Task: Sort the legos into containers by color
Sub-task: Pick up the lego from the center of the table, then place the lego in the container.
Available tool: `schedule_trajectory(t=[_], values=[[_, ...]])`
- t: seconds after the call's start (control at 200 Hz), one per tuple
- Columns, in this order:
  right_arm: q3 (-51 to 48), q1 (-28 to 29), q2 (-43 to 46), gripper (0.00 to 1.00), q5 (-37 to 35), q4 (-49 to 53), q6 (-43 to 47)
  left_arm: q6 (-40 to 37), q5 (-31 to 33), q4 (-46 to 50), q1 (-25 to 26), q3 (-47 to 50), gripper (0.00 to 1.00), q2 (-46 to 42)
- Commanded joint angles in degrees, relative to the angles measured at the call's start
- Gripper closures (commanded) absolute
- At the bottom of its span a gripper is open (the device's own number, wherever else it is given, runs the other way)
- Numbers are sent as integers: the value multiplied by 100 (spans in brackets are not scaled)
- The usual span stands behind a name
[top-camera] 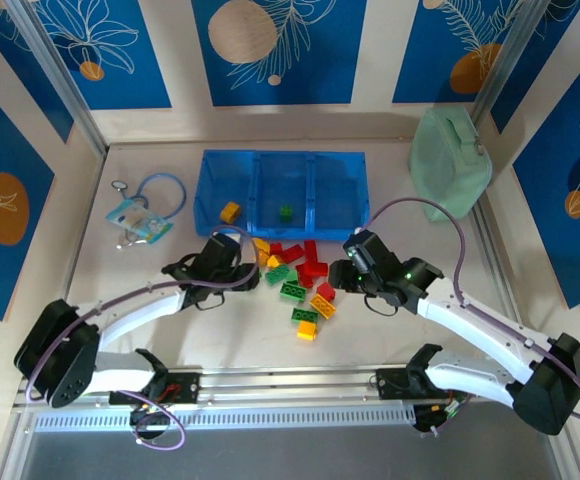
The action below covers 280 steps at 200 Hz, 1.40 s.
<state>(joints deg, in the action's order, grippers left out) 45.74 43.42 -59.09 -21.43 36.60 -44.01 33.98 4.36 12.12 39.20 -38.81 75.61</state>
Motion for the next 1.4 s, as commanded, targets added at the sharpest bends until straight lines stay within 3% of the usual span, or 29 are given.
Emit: schedule_trajectory(t=[0.0, 0.3, 0.45, 0.615, 0.901, 1.106, 1.396], values=[[190, 78, 18, 51, -78, -2, -103, -238, -88, 143, 52, -316, 39, 375], [85, 54, 290, 51, -201, 144, -134, -523, -83, 65, 59, -678, 44, 1195], [93, 9, 319, 51, -190, 146, -97, -533, -105, 73, 60, -770, 53, 1503], [79, -75, 366, 52, -220, 156, -55, -524, -99, 167, 104, -810, 68, 1478], [-152, -222, 504, 54, -115, 15, -27, -597, 230, 661, 119, -1262, 74, 947], [-384, -300, 520, 54, 124, -82, -80, -902, 369, 926, 62, -2231, 75, 1144], [-568, -220, 830, 54, 217, 122, -242, -1357, 320, 1377, -153, -4287, 74, 2750]])
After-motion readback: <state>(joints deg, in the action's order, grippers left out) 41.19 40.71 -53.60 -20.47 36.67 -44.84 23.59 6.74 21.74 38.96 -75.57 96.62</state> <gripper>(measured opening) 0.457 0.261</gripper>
